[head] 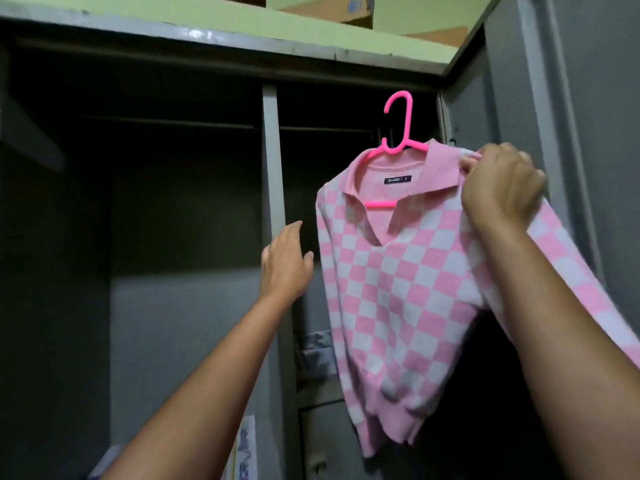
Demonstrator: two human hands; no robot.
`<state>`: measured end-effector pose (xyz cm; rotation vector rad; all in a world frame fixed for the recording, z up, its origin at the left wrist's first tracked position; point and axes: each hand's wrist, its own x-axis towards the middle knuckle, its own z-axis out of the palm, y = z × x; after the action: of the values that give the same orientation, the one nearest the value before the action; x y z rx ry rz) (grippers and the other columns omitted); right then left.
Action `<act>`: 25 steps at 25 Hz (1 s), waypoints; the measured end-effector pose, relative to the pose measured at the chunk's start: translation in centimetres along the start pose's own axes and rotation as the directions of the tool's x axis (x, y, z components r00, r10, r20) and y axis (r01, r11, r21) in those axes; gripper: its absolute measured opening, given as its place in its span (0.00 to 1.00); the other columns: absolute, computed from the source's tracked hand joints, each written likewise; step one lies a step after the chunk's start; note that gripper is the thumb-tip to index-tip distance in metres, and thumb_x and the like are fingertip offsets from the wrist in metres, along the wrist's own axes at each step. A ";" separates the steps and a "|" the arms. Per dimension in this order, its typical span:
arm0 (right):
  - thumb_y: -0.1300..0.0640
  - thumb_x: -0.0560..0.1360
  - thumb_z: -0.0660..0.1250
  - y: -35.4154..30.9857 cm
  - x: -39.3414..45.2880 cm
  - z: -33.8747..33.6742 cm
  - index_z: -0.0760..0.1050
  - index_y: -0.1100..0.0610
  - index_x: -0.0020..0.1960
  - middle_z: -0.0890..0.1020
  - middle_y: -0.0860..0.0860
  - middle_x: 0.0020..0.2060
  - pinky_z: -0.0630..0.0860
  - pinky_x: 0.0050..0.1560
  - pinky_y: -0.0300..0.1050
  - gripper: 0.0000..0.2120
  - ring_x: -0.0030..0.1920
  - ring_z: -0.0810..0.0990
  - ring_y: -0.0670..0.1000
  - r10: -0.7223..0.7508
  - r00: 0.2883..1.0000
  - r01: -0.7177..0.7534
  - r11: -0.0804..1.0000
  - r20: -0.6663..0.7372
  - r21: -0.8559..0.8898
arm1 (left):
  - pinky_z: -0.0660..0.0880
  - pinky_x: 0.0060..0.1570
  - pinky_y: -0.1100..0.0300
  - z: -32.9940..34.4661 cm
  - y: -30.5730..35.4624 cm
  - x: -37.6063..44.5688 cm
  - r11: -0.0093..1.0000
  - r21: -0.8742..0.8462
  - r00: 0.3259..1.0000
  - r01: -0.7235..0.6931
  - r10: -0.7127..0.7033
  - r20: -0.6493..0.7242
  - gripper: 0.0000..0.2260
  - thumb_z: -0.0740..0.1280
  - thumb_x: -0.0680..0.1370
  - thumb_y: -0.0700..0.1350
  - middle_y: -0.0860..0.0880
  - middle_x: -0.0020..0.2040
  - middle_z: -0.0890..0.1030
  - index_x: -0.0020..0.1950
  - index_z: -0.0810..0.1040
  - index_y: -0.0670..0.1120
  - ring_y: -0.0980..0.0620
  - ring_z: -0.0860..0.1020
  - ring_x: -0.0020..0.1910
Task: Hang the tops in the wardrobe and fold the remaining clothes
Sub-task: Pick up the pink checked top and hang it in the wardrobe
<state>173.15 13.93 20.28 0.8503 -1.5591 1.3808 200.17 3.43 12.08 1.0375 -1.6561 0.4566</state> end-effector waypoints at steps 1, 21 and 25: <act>0.57 0.80 0.58 -1.2 1.2 1.9 0.76 0.62 0.56 0.78 0.61 0.54 0.69 0.54 0.54 0.13 0.57 0.75 0.62 0.005 1.000 -0.005 1.000 0.010 0.005 | 0.55 0.73 0.51 0.7 -0.6 1.2 0.999 0.042 1.000 -0.014 0.014 -0.006 0.28 0.64 0.78 0.45 0.49 0.75 0.62 0.77 0.57 0.46 0.50 0.60 0.74; 0.65 0.78 0.56 -11.2 11.8 27.4 0.76 0.63 0.59 0.78 0.60 0.56 0.69 0.54 0.51 0.14 0.58 0.74 0.60 -0.068 0.991 0.090 0.974 0.111 -0.207 | 0.48 0.76 0.48 8.2 -4.5 10.5 0.749 0.661 0.908 -0.044 0.306 -0.287 0.42 0.60 0.76 0.59 0.40 0.78 0.44 0.77 0.42 0.38 0.42 0.43 0.77; 0.59 0.78 0.63 -9.4 10.8 25.1 0.71 0.64 0.63 0.77 0.61 0.60 0.70 0.57 0.53 0.16 0.62 0.73 0.62 0.035 0.983 -0.043 0.998 0.181 0.040 | 0.47 0.76 0.49 8.1 -4.3 10.0 0.781 0.621 0.915 -0.066 0.296 -0.275 0.42 0.61 0.76 0.58 0.40 0.78 0.44 0.77 0.43 0.37 0.43 0.43 0.77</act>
<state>173.34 -11.74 33.60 0.9993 -1.6957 1.4017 198.51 -8.88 17.55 1.1548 -1.2975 1.2984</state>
